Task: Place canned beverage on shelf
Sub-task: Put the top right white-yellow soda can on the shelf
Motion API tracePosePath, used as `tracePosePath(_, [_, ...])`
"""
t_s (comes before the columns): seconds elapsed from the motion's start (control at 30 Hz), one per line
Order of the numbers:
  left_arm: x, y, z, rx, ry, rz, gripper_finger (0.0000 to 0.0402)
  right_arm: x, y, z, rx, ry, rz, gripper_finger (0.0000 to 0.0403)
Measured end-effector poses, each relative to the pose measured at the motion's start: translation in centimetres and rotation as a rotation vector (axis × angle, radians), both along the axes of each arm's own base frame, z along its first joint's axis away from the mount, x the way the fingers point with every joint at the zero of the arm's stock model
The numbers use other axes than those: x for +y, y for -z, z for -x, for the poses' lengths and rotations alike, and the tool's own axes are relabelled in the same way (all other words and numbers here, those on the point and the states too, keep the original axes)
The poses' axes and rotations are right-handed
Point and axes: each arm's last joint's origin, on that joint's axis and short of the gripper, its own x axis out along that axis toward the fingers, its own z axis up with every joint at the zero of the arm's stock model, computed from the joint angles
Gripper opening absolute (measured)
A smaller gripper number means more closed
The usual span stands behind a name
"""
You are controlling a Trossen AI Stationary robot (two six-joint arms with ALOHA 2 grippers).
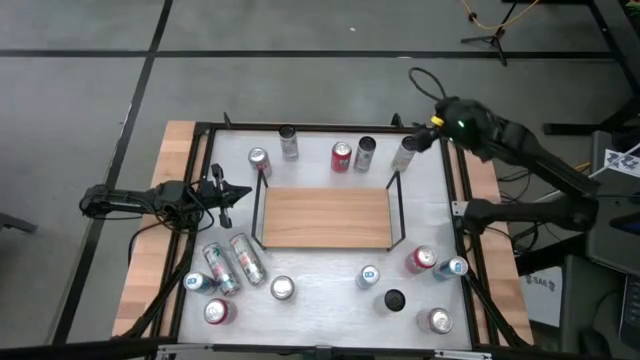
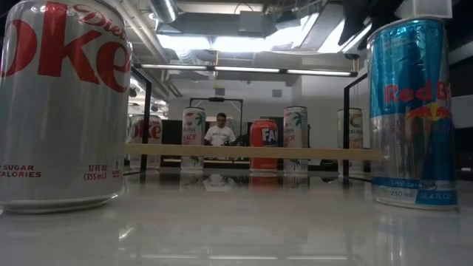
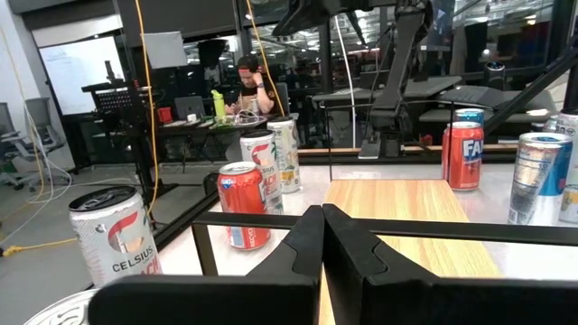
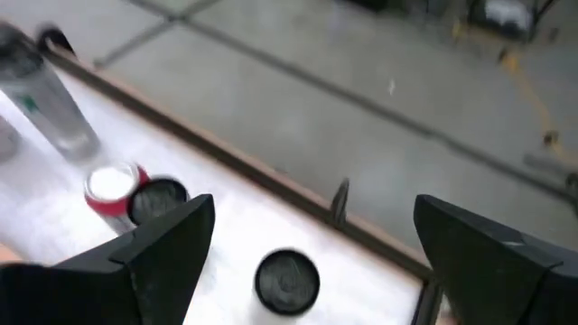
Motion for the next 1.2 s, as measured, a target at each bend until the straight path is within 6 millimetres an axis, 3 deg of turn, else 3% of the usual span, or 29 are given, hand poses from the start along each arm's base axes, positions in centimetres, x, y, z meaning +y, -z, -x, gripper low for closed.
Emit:
tracePosePath(0.27, [0.0, 0.0, 0.0, 0.000, 0.000, 0.000, 0.0000, -5.0, 3.5, -1.7, 0.072, 0.141, -0.269, 0.0376])
tracePosePath(0.43, [0.0, 0.0, 0.0, 0.000, 0.000, 0.000, 0.0000, -6.9, 5.7, -2.5, 0.117, 0.150, -0.407, 0.0376])
tracePosePath(1.2, [0.0, 0.0, 0.0, 0.000, 0.000, 0.000, 0.0000, -8.5, 10.4, -4.8, 0.233, 0.204, -0.684, 0.0376])
